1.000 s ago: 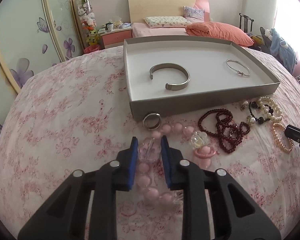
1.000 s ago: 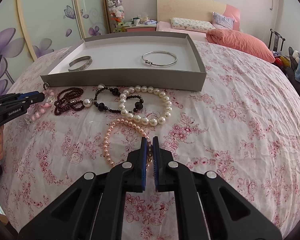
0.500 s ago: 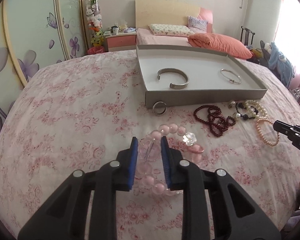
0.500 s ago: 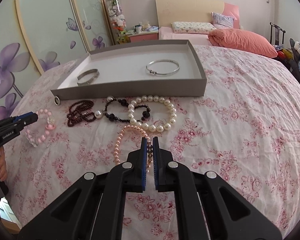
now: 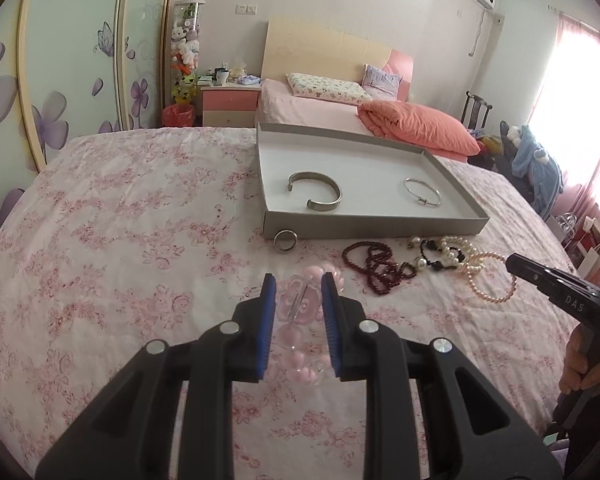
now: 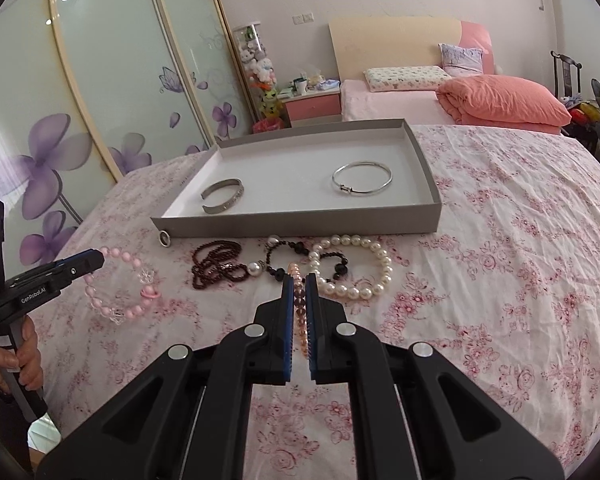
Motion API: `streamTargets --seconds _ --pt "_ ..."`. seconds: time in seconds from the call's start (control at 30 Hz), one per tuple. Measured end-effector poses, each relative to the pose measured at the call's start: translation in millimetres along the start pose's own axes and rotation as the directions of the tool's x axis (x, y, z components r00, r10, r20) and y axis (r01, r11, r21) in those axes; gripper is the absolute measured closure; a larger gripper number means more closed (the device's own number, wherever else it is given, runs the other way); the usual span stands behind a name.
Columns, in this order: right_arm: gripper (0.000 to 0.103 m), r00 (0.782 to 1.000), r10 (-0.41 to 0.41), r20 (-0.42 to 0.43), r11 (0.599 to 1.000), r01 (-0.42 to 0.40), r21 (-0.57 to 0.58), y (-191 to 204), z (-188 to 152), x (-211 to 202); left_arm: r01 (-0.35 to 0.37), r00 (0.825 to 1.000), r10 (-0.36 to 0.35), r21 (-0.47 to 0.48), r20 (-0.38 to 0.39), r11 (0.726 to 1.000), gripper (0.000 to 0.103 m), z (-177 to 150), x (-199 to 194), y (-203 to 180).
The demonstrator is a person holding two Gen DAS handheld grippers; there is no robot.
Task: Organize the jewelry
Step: 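Lift both pink bracelets and carry them toward the gray tray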
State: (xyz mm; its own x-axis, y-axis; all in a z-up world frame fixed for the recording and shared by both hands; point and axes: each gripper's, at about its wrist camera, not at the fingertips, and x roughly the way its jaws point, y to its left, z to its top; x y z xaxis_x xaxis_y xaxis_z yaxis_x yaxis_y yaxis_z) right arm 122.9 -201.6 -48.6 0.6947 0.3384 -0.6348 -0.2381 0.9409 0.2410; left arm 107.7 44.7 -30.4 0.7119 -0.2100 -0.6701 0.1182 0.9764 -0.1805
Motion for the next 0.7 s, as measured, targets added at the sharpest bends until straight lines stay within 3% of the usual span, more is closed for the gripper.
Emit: streamTargets --seconds 0.7 --pt "0.096 0.998 0.043 0.049 0.999 -0.044 0.015 10 6 -11 0.048 0.997 -0.045 -0.041 0.059 0.998 0.08 6 -25 -4"
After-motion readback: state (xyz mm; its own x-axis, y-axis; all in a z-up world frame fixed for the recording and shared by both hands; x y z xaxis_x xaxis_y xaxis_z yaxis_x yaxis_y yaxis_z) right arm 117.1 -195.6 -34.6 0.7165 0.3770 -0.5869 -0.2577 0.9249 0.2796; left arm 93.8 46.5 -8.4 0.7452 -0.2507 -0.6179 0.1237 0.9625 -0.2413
